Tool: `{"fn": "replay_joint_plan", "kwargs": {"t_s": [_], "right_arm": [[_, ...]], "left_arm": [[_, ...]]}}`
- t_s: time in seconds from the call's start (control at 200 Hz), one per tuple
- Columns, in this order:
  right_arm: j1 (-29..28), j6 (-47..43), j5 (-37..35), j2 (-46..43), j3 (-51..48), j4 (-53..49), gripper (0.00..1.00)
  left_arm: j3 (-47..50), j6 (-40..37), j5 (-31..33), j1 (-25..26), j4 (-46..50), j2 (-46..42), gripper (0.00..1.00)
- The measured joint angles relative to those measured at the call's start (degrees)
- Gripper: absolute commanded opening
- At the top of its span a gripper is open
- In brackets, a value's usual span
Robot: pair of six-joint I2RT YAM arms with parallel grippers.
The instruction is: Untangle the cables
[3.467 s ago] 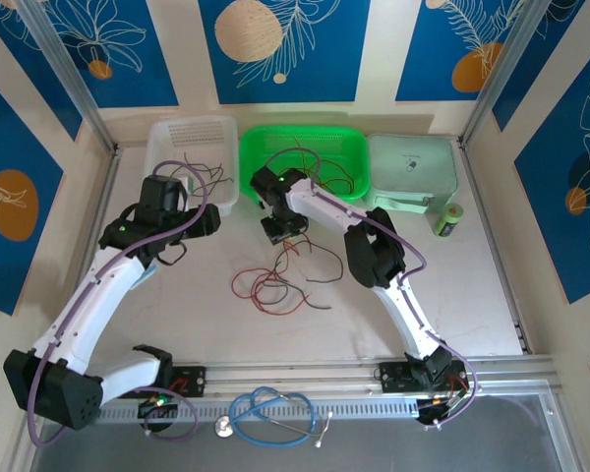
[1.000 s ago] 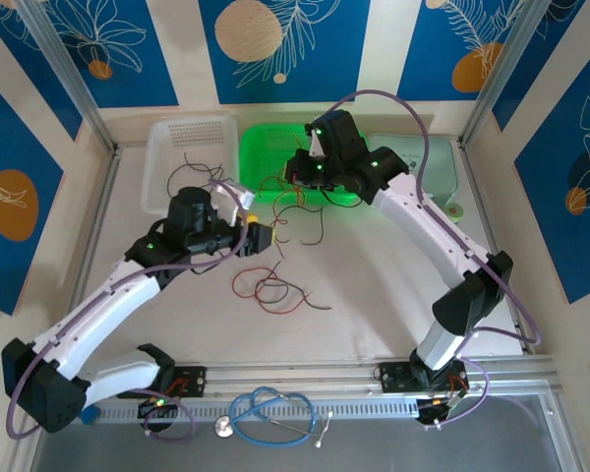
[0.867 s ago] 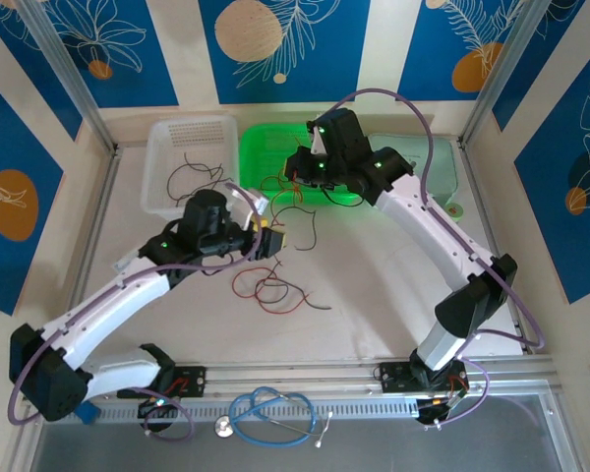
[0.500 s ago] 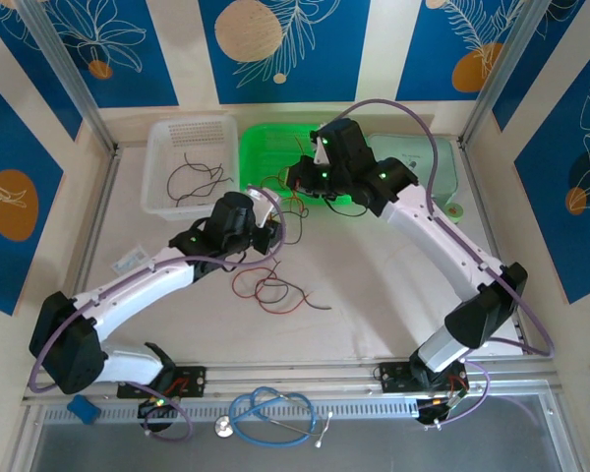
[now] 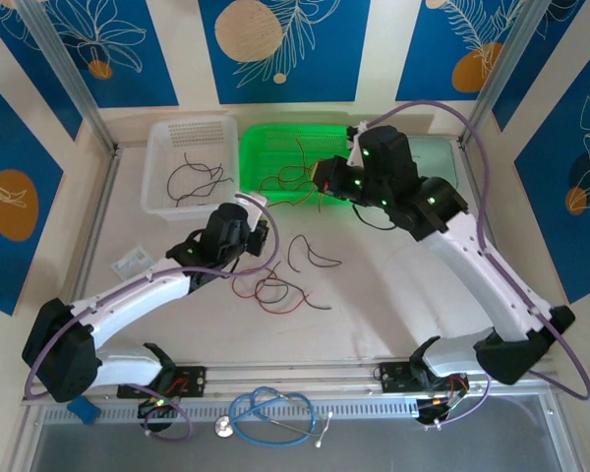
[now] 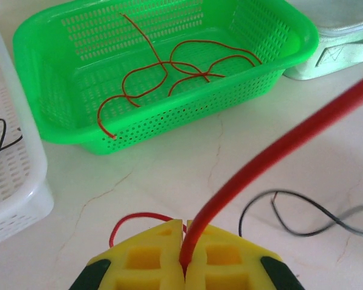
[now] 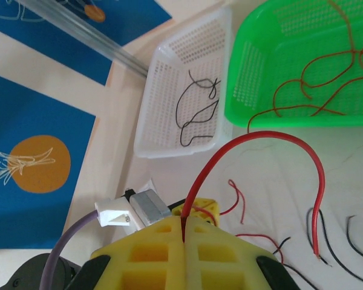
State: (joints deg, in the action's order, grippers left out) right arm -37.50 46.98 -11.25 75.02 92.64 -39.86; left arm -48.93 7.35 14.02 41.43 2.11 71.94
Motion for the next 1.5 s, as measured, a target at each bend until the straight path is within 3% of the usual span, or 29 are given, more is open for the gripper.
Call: {"fn": "replay_joint_plan", "kwargs": {"t_s": [0.33, 0.5, 0.6, 0.69, 1.09, 1.496], "right_arm": [[0.4, -0.6, -4.9, -5.7, -3.1, -0.5, 0.0], [2.3, -2.4, -5.0, -3.5, 0.5, -0.9, 0.0], [3.3, -3.9, -4.8, -0.5, 6.5, -0.4, 0.0], [3.9, -5.5, -4.3, 2.5, 12.7, -0.2, 0.0], [10.6, -12.3, -2.0, 21.4, 44.4, -5.3, 0.0], [19.6, -14.2, 3.5, 43.2, 59.7, -0.5, 0.0]], "left_arm": [[2.8, 2.2, -0.9, 0.4, 0.4, -5.8, 0.0], [2.8, 2.8, -1.0, 0.4, 2.7, -7.8, 0.43], [2.8, 3.4, -1.5, 0.3, 4.7, -9.4, 0.57], [2.8, 3.5, -2.0, 0.3, 5.9, -11.6, 0.64], [3.0, 6.2, -3.5, 0.3, 7.6, -17.9, 0.68], [5.1, 10.3, -5.7, 0.3, 8.9, -19.1, 0.68]]}}
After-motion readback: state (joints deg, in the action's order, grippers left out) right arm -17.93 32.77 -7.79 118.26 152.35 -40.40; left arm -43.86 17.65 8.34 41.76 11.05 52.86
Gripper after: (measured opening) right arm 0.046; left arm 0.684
